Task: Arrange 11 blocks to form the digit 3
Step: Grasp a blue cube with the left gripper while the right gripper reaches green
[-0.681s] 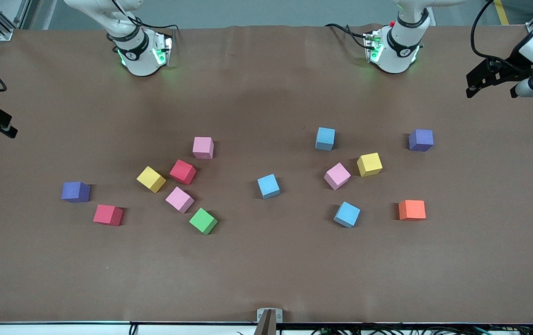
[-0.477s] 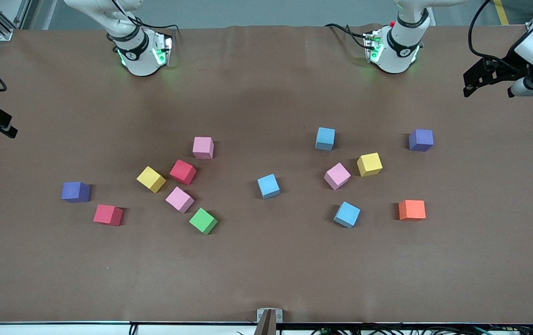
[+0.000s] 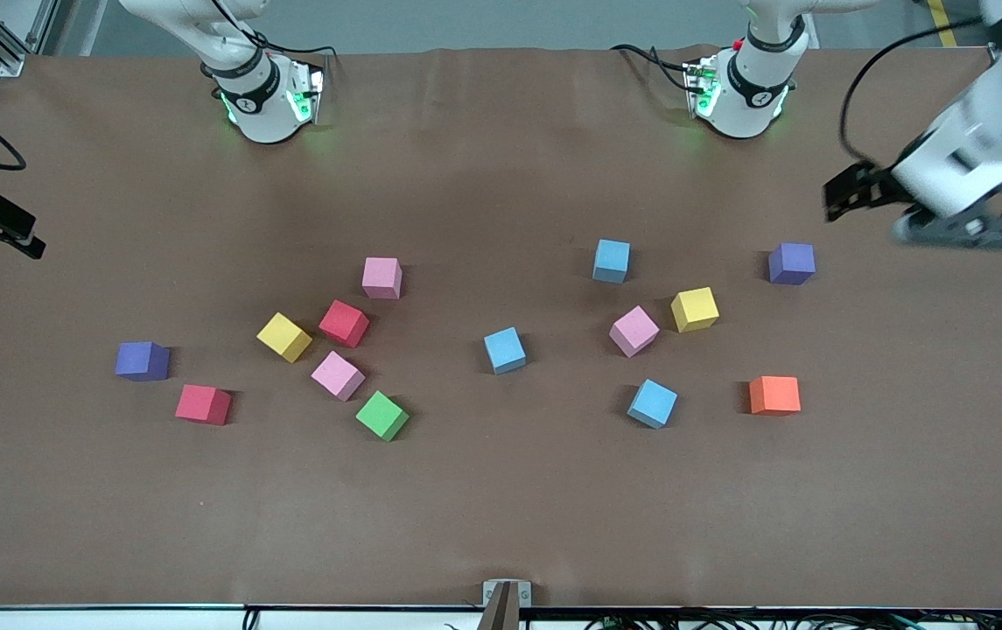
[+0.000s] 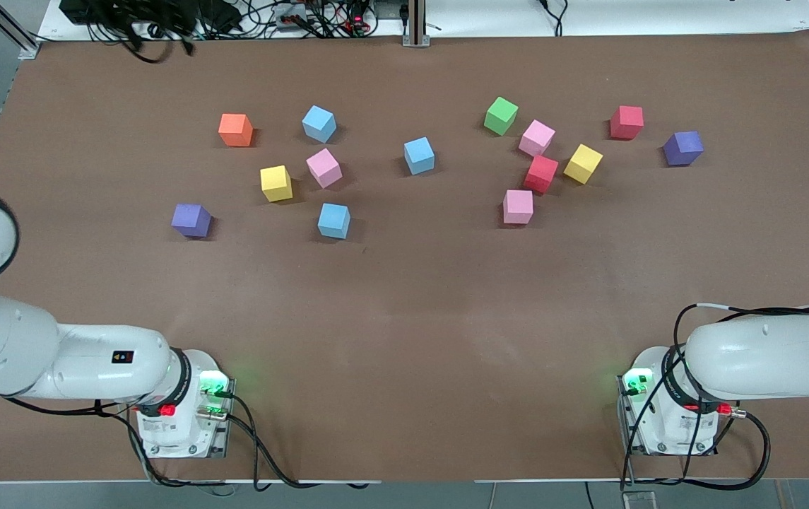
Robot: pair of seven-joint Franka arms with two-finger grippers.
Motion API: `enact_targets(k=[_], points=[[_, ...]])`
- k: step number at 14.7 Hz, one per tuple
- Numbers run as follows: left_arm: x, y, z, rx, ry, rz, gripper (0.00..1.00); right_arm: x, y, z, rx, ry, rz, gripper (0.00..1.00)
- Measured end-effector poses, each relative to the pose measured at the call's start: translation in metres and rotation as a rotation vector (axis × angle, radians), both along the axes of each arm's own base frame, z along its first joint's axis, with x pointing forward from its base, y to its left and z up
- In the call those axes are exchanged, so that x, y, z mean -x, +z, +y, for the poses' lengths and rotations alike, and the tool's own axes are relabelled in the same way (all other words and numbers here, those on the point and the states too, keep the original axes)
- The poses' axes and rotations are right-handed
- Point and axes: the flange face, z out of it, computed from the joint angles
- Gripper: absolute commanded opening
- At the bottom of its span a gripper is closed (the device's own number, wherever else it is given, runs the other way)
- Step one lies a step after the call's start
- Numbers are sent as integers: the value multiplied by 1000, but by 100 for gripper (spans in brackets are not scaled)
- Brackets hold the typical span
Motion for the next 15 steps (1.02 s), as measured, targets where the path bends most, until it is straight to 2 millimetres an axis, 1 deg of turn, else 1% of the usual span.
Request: enact_targets(k=[1,2,3,4,6,8,10,12,13,14,15], points=[[-5,-23,-20,2,3,-2,100,-3,-6,4,-1,7,11,100],[-5,-48,-41,3,9,-5,100,-8,-16,12,-3,20,27,100],[-1,-71,-62,2,24,-7,100,-15,-30,23,-5,39,44,100],[6,-91,-82,1,46,-12,100,-27,-48,37,-7,59,49,100],[25,-126,-118,6,53,-32,100,-57,-90,64,-7,94,33,100],[46,-159,-146,21,30,-55,100,-75,-133,85,-16,115,60,100],[69,-191,-166,35,13,-75,100,-89,-169,100,-95,94,79,100],[91,-219,-180,49,12,-91,100,-100,-204,107,-163,52,104,100],[101,-233,-183,55,5,-97,100,-104,-222,112,-174,25,121,100],[111,-247,-185,60,-2,-105,100,-106,-237,122,-174,-18,134,100],[118,-261,-183,67,-5,-110,100,-107,-249,137,-170,-81,149,100]])
